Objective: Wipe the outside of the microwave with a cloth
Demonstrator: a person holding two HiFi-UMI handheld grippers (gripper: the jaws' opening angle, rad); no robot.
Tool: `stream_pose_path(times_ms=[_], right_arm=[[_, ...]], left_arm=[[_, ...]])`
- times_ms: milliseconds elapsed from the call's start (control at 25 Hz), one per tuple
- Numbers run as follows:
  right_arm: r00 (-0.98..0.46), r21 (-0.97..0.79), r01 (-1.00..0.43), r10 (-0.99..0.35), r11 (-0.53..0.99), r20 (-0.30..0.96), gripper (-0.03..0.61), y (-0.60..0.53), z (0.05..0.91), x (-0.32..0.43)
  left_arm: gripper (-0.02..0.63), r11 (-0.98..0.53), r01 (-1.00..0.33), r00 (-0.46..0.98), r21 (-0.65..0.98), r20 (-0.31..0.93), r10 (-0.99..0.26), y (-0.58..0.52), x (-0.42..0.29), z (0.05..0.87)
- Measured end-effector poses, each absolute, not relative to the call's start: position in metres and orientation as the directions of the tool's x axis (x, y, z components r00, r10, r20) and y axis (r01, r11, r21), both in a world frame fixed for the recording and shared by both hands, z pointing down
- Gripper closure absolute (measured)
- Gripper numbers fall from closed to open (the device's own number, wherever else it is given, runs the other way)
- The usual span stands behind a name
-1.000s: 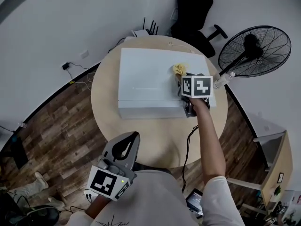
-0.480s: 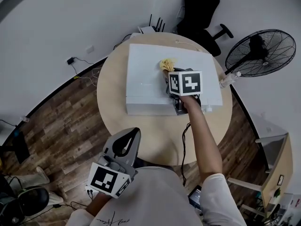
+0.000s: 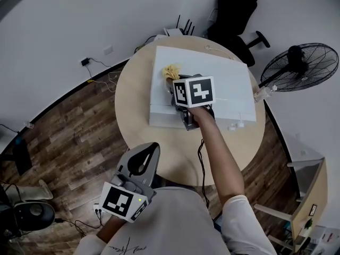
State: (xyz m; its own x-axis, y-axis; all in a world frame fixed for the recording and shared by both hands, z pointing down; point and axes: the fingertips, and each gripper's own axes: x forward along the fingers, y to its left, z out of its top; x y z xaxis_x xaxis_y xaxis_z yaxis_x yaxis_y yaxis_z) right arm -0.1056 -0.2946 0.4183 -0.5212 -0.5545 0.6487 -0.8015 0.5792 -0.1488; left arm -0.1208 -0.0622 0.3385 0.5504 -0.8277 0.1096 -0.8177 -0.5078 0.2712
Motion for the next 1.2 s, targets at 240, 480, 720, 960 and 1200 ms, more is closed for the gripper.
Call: stream_pose_path(times_ms=[240,480,720,960,1200], right_arm=[[-0.616,-0.226,-0.729,-0.476,0.646,0.627,0.446,-0.279,0.416,-0.154],[-0.710,-0.313,-0.652,-0.411,0.691,0.572,0.446,-0.259,0.402,-0.181],[-0.737,-0.351,-0.652,-0.450,0.673,0.504,0.448,-0.259,0.379,-0.158],[-0.699,-0.347,-0.705,-0.523,0.619,0.487,0.446,-0.267,0.367,-0.097],[-0.630,-0.336,-0.774,-0.599,0.537,0.494,0.446,-0.273,0.367,-0.024]], left_arm=[[0.621,-0.472,-0.839,0.515,0.270,0.118,-0.849,-0.058,-0.132,0.340],[0.621,-0.442,-0.856,0.488,0.266,0.139,-0.862,-0.049,-0.143,0.346],[0.621,-0.468,-0.841,0.513,0.272,0.127,-0.849,-0.045,-0.136,0.342],[0.621,-0.531,-0.820,0.563,0.215,0.136,-0.815,-0.045,-0.104,0.340],[0.621,-0.609,-0.763,0.642,0.218,0.136,-0.755,-0.045,-0.068,0.338]])
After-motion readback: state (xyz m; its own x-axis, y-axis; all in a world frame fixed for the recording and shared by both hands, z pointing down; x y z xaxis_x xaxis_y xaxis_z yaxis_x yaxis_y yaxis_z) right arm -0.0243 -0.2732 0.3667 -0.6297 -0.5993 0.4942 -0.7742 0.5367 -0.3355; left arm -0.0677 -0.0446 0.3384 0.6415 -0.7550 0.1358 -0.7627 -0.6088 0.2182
